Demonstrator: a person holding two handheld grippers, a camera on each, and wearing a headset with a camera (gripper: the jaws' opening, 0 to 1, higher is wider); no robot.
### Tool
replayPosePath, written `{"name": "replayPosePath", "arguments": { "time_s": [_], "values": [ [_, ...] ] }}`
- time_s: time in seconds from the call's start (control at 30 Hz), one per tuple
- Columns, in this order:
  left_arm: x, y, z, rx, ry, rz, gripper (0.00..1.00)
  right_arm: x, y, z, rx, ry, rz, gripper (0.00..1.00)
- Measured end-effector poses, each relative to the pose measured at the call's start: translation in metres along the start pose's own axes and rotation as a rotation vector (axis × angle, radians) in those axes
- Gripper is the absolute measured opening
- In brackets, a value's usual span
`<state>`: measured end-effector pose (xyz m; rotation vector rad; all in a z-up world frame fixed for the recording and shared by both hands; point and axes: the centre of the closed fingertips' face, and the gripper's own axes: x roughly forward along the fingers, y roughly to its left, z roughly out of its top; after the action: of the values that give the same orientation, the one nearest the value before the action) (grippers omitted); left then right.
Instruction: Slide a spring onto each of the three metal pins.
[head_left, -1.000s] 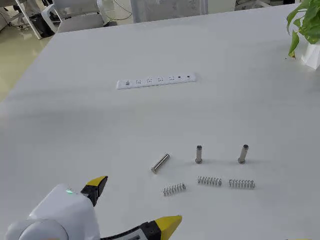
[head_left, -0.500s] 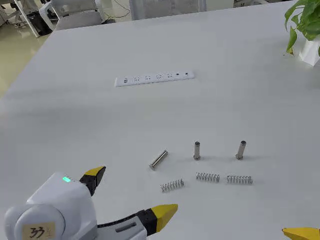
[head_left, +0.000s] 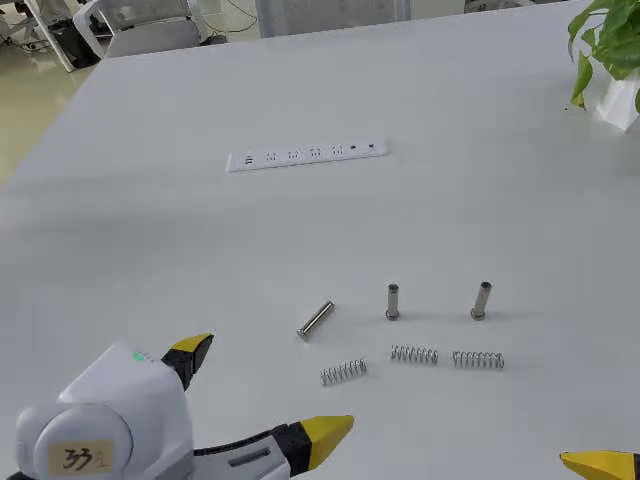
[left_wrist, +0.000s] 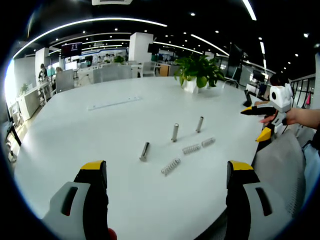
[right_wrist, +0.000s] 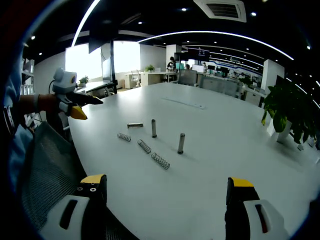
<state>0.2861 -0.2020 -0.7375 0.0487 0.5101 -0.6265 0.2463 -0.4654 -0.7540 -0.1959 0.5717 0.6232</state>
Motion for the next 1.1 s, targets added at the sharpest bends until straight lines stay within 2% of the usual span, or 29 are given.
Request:
{"name": "replayPosePath", "arguments": {
  "time_s": [0.2,0.37,0.57,0.87,0.9,0.97,1.1],
  "values": [
    [0.005,0.006,-0.004,-0.022,0.023,-0.014,0.97,0.001,-0.002,0.003,-0.001,-0.008,-0.002,0.99],
    [0.008,0.014,-0.001,-0.048,0.026,-0.034,0.98,0.002,-0.003,0.004,0.005,-0.014,-0.007,0.99],
    [0.013,0.022,0.004,-0.04,0.039,-0.053,0.98,0.002,-0.002,0.005,0.016,-0.023,-0.011,0.99],
    [0.023,0.027,0.009,0.03,0.09,-0.089,0.97,0.001,-0.002,-0.002,0.031,-0.021,-0.023,0.99],
    [0.024,0.027,0.009,0.028,0.09,-0.097,0.97,0.001,-0.002,-0.002,0.034,-0.022,-0.024,0.99],
    [0.027,0.027,0.009,-0.026,0.09,-0.116,0.95,0.0,-0.001,-0.003,0.038,-0.022,-0.024,0.99],
    [0.032,0.029,0.009,-0.008,0.103,-0.113,0.94,0.0,-0.001,-0.003,0.04,-0.027,-0.028,0.98]
  ]
}}
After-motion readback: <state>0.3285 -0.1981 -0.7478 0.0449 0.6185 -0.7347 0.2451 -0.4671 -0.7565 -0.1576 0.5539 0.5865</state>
